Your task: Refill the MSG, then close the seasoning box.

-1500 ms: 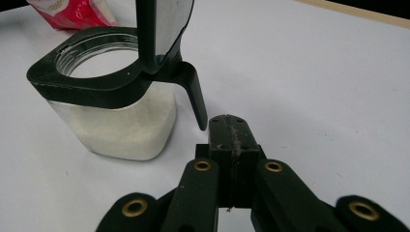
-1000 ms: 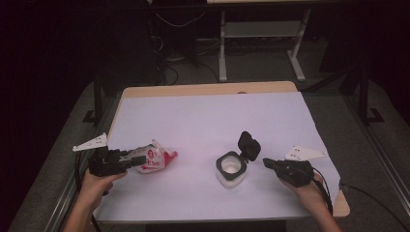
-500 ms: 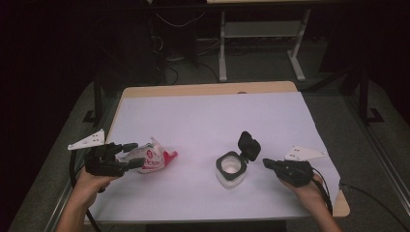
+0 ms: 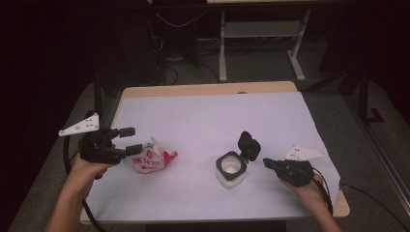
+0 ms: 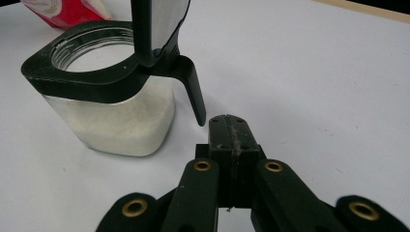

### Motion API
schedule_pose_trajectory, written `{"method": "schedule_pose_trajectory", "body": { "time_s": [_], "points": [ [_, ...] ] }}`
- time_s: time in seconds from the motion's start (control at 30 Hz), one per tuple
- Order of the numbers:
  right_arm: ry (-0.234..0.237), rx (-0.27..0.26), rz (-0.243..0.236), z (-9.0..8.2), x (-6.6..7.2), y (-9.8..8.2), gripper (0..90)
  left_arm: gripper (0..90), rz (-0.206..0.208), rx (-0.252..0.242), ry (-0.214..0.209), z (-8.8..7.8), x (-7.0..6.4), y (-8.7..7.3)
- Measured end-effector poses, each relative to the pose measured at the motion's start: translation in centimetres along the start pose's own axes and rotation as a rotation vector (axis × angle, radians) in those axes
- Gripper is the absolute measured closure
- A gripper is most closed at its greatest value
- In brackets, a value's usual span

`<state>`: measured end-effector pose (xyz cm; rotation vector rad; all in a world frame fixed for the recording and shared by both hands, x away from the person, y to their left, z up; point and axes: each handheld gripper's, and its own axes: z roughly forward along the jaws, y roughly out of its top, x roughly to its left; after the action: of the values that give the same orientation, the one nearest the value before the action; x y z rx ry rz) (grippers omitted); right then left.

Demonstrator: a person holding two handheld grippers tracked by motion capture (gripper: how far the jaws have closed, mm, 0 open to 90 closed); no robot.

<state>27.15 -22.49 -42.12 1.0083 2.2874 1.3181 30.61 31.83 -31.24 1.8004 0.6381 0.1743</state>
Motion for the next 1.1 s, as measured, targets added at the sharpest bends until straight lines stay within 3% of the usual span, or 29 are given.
{"method": "schedule_pose_trajectory", "body": {
  "time_s": [0.17, 0.27, 0.3, 0.4, 0.57, 0.83, 1.1],
  "points": [
    [-0.006, 0.000, 0.002, -0.1, -0.2, 0.0, 90.0, 19.7, 0.003, -0.006, 0.024, 0.2, 1.2, 0.6],
    [-0.016, 0.001, 0.007, -0.2, -0.6, 0.0, 90.0, 19.7, 0.008, 0.013, 0.084, 0.7, 2.6, 0.6],
    [-0.016, 0.001, 0.007, -0.2, -0.6, 0.0, 90.0, 19.5, 0.008, 0.013, 0.084, 0.7, 2.6, 0.6],
    [-0.021, -0.006, 0.013, -0.1, -1.0, 0.0, 89.9, 19.5, 0.016, 0.037, 0.139, 1.0, 3.3, 0.2],
    [-0.023, -0.008, 0.024, 0.0, -1.3, 0.2, 89.9, 19.5, 0.003, 0.032, 0.188, 1.3, 4.3, -0.4],
    [-0.011, -0.029, 0.034, -0.2, -1.6, 1.3, 90.0, 19.6, -0.023, 0.062, 0.230, 1.5, 5.6, -1.5],
    [0.053, -0.085, 0.028, -0.4, -1.0, 3.4, 89.9, 19.5, -0.029, 0.088, 0.242, 2.3, 6.3, -2.1]
  ]
}}
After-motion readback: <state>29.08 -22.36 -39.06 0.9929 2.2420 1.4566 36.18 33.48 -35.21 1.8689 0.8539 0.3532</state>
